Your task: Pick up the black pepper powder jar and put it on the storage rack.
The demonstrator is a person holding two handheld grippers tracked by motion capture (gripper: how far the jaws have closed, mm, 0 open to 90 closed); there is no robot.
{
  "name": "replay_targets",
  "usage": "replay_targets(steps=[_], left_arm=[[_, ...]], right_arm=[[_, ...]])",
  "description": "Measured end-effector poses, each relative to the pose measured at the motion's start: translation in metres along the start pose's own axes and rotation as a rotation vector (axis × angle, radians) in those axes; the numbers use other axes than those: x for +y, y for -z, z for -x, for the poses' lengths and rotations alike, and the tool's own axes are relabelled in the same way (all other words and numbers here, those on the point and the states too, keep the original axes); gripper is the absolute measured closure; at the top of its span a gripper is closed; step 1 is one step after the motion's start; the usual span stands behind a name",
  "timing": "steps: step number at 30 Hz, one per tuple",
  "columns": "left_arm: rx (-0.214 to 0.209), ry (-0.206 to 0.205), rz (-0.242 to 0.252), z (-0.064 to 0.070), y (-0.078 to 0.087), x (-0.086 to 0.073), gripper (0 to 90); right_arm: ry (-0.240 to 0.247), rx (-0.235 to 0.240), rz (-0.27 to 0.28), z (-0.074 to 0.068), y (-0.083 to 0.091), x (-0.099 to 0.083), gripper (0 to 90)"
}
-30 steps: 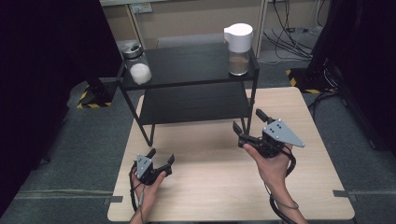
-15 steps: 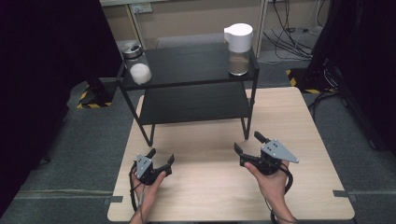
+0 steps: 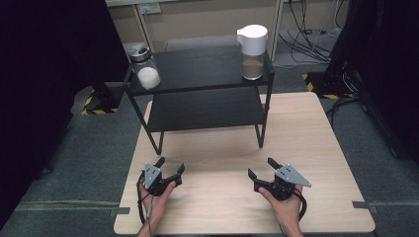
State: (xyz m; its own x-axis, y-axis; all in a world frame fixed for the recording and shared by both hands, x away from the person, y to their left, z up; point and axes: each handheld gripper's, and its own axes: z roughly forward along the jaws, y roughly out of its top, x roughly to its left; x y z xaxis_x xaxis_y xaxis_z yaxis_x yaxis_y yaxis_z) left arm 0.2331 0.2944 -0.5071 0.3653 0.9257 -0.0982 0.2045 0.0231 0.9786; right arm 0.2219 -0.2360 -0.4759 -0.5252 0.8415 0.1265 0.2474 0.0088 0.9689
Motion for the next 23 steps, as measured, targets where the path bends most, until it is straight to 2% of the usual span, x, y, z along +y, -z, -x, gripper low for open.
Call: replay_targets(steps=[16, 23], left_arm=[[-0.005, 0.008, -0.009, -0.002, -0.001, 0.002, 13.8], [-0.004, 0.011, -0.007, -0.002, -0.001, 0.001, 13.7]], right_arm=[[0.009, 0.0, -0.021, -0.003, 0.007, -0.016, 13.9], [0.016, 0.012, -0.032, -0.002, 0.007, -0.017, 13.5]])
